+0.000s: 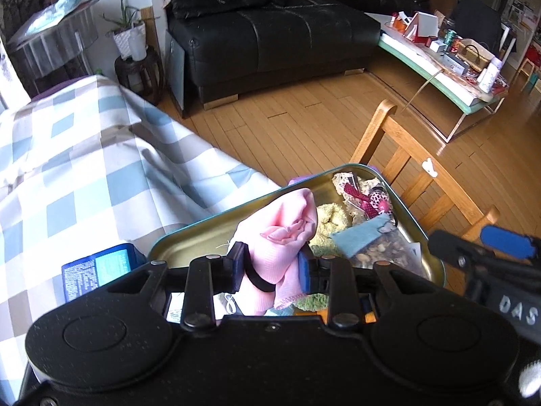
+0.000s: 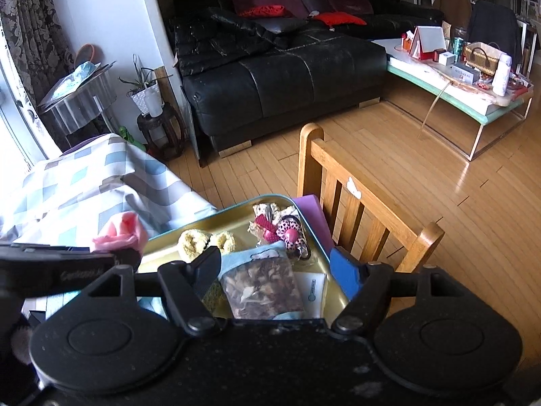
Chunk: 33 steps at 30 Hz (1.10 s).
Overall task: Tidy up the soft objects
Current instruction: 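Lower both grippers into the tray and open them to release the pouch and bag, then withdraw both open grippers from the tray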
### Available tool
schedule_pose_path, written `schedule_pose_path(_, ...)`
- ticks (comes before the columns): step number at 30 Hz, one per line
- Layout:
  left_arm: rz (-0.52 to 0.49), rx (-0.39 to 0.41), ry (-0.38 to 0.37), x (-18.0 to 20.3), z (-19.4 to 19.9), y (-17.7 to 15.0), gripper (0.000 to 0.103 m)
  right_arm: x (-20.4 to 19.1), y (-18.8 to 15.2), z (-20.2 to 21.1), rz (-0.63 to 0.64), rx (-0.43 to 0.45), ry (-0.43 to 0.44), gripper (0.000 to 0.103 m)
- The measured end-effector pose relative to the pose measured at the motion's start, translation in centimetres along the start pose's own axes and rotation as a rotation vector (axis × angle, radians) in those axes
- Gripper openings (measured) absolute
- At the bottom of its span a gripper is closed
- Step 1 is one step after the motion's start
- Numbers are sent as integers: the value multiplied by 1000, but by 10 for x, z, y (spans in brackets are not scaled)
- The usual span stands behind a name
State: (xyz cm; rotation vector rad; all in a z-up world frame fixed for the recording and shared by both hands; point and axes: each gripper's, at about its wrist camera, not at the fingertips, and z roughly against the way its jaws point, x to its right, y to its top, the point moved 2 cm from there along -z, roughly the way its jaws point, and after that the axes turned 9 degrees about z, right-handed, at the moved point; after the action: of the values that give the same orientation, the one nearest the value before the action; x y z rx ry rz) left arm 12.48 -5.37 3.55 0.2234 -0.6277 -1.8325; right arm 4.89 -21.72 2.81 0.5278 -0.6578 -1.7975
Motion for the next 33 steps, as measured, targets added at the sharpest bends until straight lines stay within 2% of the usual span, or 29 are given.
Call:
schedule_pose_path(6, 24, -8, 12, -2, -9, 7, 32, 2, -1, -3, -3, -10, 3, 71)
schedule_pose_path(8, 33, -13, 5, -2, -11, 10, 37, 2, -1, -3, -3, -12, 4, 71)
schedule_pose_path(10, 40, -10, 4, -2, -12, 12, 50, 2, -2, -4, -2, -14, 6, 71)
schedule_pose_path(12, 38, 8, 17, 0, -12, 12, 56, 3, -2, -4, -2, -15, 6, 71)
schedule_pose_path(20, 5, 17, 67, 4, -8, 0, 60, 4, -3, -6, 3, -25, 10, 71)
schedule_pose_path(30, 15, 38, 121, 2, 10, -21, 64, -2, -10, -2, 40, -42, -6, 71)
schedule_pose_path(33, 23, 44, 136, 1, 18, -28, 70, -4, -13, 3, 56, -43, -14, 71)
